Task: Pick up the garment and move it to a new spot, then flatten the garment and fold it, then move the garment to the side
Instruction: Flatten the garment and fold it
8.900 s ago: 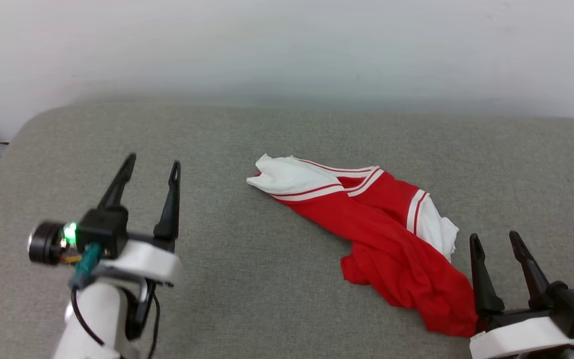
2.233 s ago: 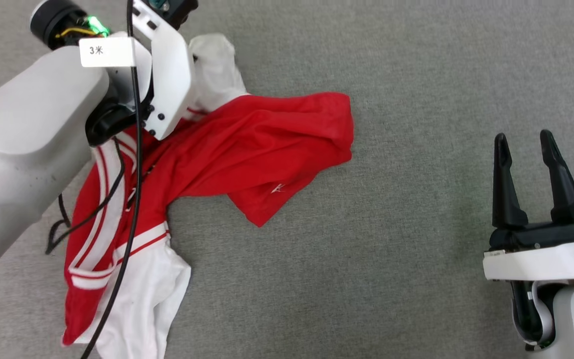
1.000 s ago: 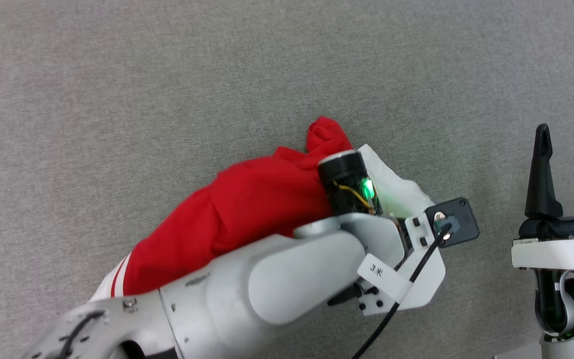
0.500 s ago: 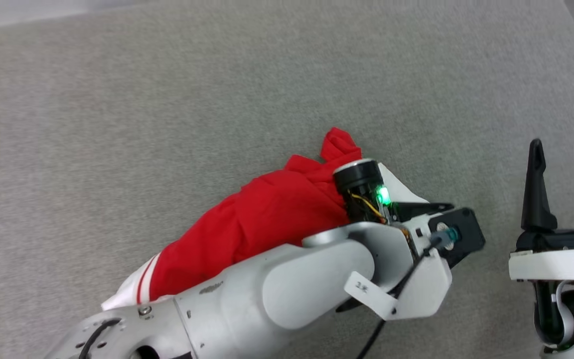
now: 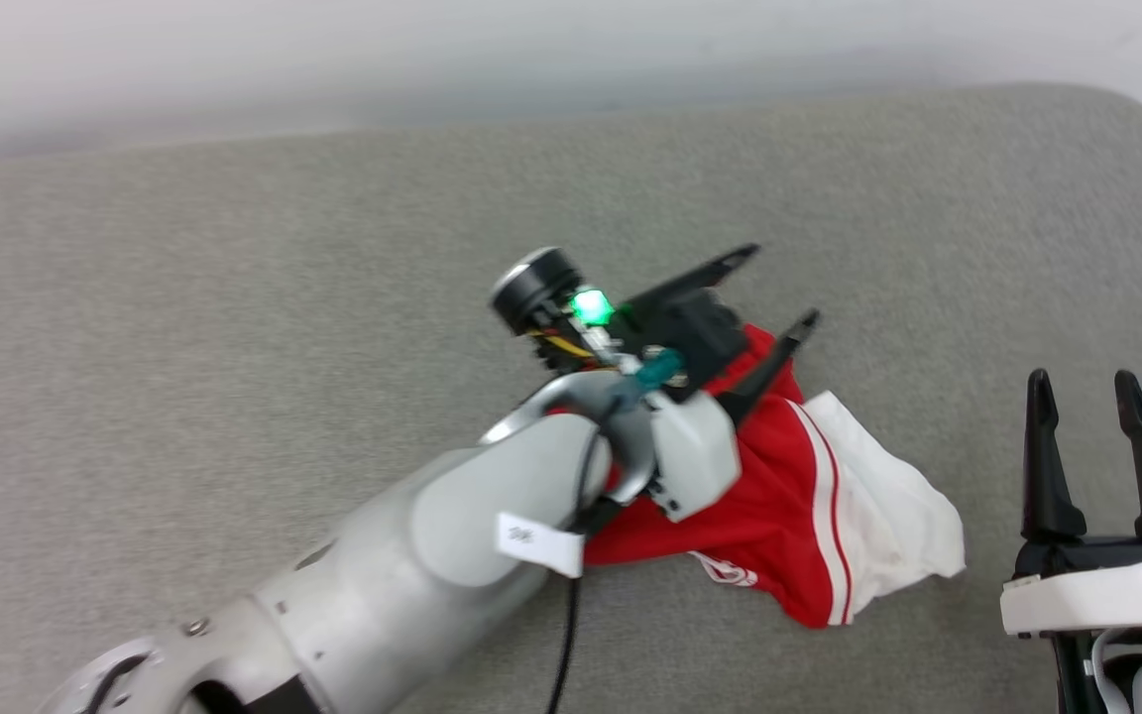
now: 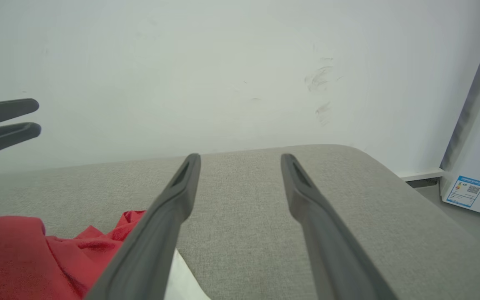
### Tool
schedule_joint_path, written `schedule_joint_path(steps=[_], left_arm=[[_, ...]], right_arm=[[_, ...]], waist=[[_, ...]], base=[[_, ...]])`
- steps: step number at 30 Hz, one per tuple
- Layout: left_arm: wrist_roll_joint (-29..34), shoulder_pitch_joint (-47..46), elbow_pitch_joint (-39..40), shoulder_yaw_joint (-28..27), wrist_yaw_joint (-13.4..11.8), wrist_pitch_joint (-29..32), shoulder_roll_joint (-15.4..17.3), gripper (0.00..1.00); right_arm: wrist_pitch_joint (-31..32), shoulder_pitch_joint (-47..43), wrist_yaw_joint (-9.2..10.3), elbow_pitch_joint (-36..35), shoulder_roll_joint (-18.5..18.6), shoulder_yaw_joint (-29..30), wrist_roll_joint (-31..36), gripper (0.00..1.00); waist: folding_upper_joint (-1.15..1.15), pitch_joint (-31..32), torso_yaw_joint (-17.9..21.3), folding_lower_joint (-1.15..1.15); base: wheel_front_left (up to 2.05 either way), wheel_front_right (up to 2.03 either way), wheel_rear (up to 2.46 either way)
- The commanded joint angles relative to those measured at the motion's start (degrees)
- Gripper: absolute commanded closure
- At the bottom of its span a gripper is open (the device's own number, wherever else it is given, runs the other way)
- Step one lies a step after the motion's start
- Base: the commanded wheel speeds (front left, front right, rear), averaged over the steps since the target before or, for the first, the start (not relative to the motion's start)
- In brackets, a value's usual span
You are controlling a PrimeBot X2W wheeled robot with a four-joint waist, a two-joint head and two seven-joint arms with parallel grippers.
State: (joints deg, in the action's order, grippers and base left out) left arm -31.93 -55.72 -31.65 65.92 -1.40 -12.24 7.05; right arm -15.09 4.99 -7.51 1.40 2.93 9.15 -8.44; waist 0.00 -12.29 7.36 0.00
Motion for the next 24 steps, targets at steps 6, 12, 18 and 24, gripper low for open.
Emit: schedule_joint_path(steps=[6, 12, 18, 24], left_arm=[[0.2, 7.2, 5.6, -6.2, -8.5, -2.7, 6.4, 0.0], [1.6, 14.2, 13.1, -12.5, -14.6, -3.0, 12.2, 0.0], [4.6, 25.7, 22.5, -21.9, -20.9, -3.1, 17.8, 0.0], [7.8, 38.1, 29.3, -31.6, -25.2, -3.0, 19.4, 0.0]], right_arm=[[-0.1, -2.6, 0.04, 0.3, -0.1, 0.0, 0.6, 0.0], [-0.1, -3.4, 0.04, 0.4, -0.1, -0.1, 0.9, 0.0], [-0.1, -4.4, 0.04, 0.6, -0.1, 0.0, 1.0, 0.0], [-0.1, -5.5, 0.04, 0.9, -0.1, 0.0, 1.6, 0.0]], waist=[[0.0, 4.9, -4.5, 0.0], [0.0, 6.4, -5.7, 0.0], [0.0, 7.8, -6.6, 0.0], [0.0, 9.5, -7.3, 0.0]], base=[[0.0, 0.0, 0.0], [0.0, 0.0, 0.0], [0.0, 0.0, 0.0], [0.0, 0.0, 0.0]])
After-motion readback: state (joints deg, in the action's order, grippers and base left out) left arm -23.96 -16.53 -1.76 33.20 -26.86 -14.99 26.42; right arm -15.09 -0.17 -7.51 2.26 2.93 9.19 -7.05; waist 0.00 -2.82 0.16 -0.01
